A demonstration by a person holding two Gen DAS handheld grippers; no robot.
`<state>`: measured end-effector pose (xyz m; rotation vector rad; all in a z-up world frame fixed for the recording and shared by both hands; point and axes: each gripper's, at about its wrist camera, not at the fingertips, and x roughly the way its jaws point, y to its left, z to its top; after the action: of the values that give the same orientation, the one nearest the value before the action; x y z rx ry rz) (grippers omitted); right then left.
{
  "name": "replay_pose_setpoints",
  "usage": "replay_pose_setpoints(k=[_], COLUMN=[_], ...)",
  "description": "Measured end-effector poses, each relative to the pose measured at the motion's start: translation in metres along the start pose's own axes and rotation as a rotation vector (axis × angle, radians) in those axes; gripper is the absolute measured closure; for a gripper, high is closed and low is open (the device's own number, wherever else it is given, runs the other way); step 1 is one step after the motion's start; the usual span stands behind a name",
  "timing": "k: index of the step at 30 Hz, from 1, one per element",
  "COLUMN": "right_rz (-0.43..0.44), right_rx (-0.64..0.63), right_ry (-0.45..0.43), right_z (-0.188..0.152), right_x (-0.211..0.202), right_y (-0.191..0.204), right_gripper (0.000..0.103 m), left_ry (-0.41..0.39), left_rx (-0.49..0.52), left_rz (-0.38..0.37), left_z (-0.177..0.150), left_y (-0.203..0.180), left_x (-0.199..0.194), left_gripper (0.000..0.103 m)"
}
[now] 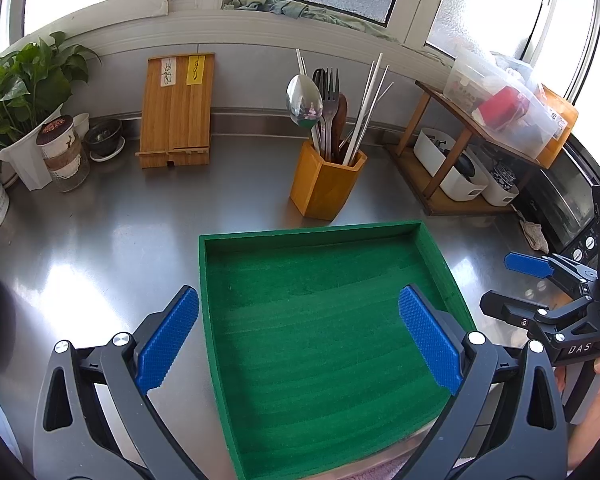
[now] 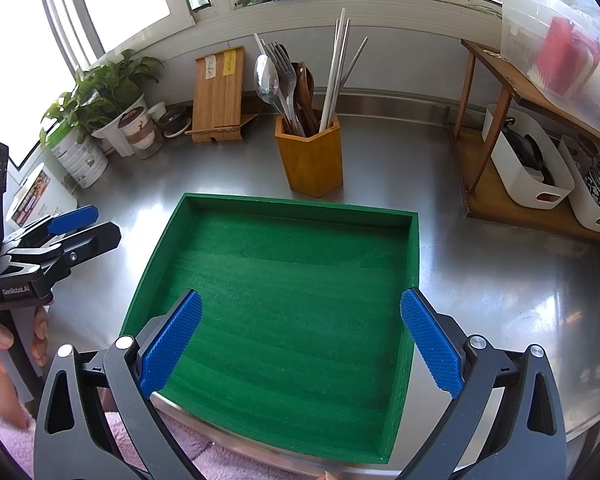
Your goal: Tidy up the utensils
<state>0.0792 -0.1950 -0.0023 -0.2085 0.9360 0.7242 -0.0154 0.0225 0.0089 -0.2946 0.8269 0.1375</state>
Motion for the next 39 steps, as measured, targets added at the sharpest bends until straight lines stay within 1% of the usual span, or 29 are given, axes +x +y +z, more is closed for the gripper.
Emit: replay_pose_setpoints(k=[8, 12, 18, 26, 28, 32, 39], right_rz=[0.004, 0.005, 0.008, 0.011, 0.011, 0.014, 0.018], right_rx=[-0.001, 0.002, 0.007, 0.007, 0.007, 0.009, 0.008], right_ry=[0.006, 0.006, 0.013, 0.015, 0.018, 0.015, 0.014], right_z=[0.001, 0.001, 0.004, 0.005, 0.005, 0.006, 0.005], right_x=[0.003, 0.004, 0.009, 0.009, 0.01, 0.011, 0.01], right_y=[-0.001, -0.002, -0.004, -0.006, -0.007, -0.008, -0.008], right_gripper=[0.004, 0.004, 0.004, 0.004, 0.004, 0.004, 0.004], left_ry=[0.015, -0.002, -0.006, -0.021, -0.025, -0.019, -0.013], left_rx=[0.008, 0.008, 0.01, -0.022, -0.021, -0.029, -0.023], left_rz=[-0.001, 0.027, 0.005, 0.009, 0.02, 0.004, 0.012], left_z=[0.001, 0.002, 0.004, 0.008, 0.009, 0.009, 0.008], left_y=[-0.001, -0.001, -0.001, 0.002, 0.002, 0.003, 0.001], left_x=[0.005, 0.005, 0.006, 0.004, 0.004, 0.005, 0.006], left_gripper=[0.008, 0.008, 0.008, 0.008, 0.008, 0.008, 0.008])
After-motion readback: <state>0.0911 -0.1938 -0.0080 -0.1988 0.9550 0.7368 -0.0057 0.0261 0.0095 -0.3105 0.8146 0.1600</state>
